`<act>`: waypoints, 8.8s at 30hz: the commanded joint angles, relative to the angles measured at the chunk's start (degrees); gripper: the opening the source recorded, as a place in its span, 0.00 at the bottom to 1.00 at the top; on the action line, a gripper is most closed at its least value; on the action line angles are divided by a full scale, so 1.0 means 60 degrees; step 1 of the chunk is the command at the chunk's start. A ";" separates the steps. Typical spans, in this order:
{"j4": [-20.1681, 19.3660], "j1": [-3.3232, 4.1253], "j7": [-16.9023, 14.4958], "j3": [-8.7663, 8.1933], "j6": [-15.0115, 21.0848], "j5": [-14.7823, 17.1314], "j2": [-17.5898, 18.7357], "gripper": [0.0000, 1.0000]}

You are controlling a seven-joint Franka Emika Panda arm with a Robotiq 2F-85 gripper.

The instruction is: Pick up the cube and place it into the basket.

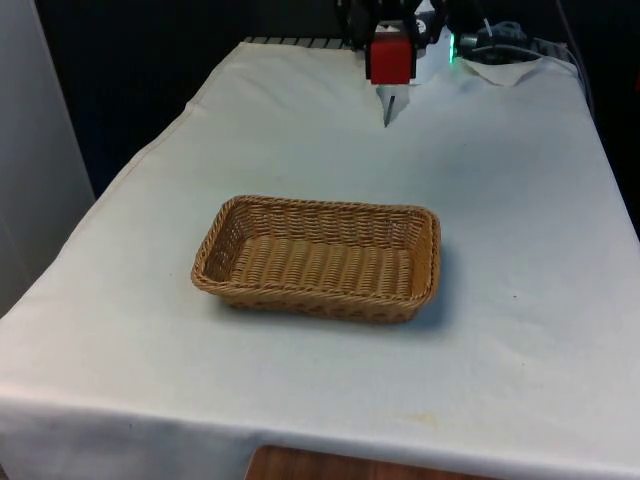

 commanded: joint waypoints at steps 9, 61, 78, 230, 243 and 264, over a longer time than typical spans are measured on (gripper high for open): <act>0.0640 -0.0010 0.0172 -0.0010 0.0181 0.0124 0.0840 0.00; 0.4727 -0.0134 0.0793 -0.0296 0.0105 0.0563 0.4536 0.00; 0.5701 -0.0229 0.1070 -0.0449 0.0659 0.0764 0.6026 0.00; 0.3982 -0.0057 0.0964 -0.0859 0.0850 0.0535 0.3266 1.00; 0.3361 -0.0029 0.0602 -0.0850 0.0859 0.0525 0.2464 1.00; 0.2225 0.0086 0.0143 -0.0821 0.0964 0.0516 0.1232 1.00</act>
